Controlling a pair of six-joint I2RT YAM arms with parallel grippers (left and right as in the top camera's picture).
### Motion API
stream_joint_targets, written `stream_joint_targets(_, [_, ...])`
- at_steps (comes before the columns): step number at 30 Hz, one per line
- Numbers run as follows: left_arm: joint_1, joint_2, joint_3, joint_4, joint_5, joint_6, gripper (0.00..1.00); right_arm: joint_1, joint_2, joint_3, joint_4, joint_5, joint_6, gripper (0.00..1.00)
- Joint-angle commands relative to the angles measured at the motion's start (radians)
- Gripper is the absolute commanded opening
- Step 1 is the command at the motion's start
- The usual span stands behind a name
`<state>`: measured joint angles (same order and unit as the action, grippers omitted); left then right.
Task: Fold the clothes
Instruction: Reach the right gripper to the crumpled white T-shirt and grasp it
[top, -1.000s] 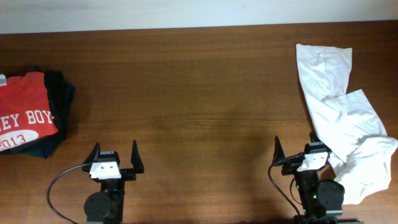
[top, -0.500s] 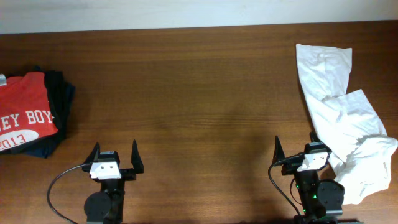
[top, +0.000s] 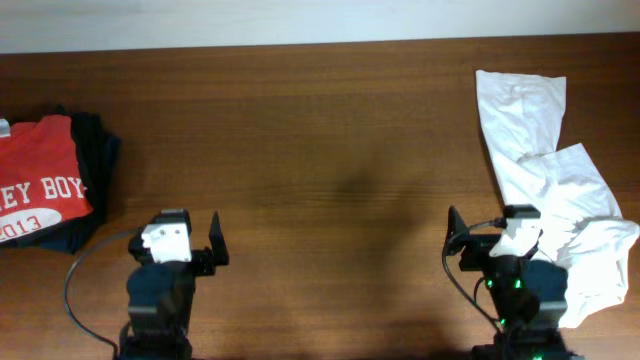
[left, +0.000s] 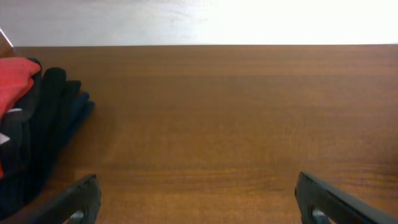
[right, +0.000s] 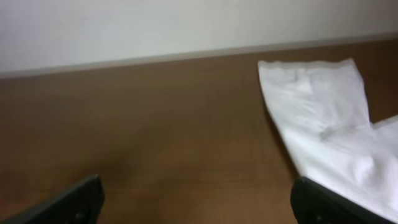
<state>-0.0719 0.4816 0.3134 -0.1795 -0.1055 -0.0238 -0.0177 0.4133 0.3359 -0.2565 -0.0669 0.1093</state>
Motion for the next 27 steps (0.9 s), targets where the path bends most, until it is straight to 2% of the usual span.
stream_joint_targets(1, [-0.004, 0.245, 0.198, -0.092, -0.004, 0.001, 0.99, 0.005, 0.215, 0.19, -0.076, 0.019, -0.001, 0.99])
stream_joint_targets(8, [-0.004, 0.609, 0.576, -0.411, 0.022, 0.001, 0.99, 0.003, 0.72, 0.604, -0.38, 0.027, -0.056, 0.99])
stream_joint_targets(10, [-0.004, 0.628, 0.604, -0.428, 0.024, 0.001, 0.99, 0.003, 0.809, 0.671, -0.42, 0.009, -0.057, 0.99])
stream_joint_targets(12, [-0.004, 0.627, 0.604, -0.429, 0.023, 0.001, 0.99, -0.025, 0.858, 0.689, -0.429, 0.082, -0.062, 0.99])
stream_joint_targets(15, [-0.004, 0.627, 0.604, -0.436, 0.023, 0.001, 0.99, -0.222, 0.895, 0.689, -0.421, 0.279, 0.088, 1.0])
stream_joint_targets(17, [-0.004, 0.627, 0.604, -0.435, 0.023, 0.001, 0.99, -0.422, 0.909, 0.689, -0.385, 0.282, 0.09, 0.98])
stream_joint_targets(21, [-0.004, 0.627, 0.604, -0.436, 0.023, 0.001, 0.99, -0.703, 0.952, 0.689, -0.227, 0.281, 0.091, 0.91])
stream_joint_targets(24, [-0.004, 0.627, 0.604, -0.436, 0.023, 0.001, 0.99, -0.792, 1.002, 0.689, -0.167, 0.276, 0.09, 0.89])
stream_joint_targets(27, [-0.004, 0.627, 0.604, -0.436, 0.023, 0.001, 0.99, -0.822, 1.118, 0.689, -0.154, 0.259, 0.09, 0.79])
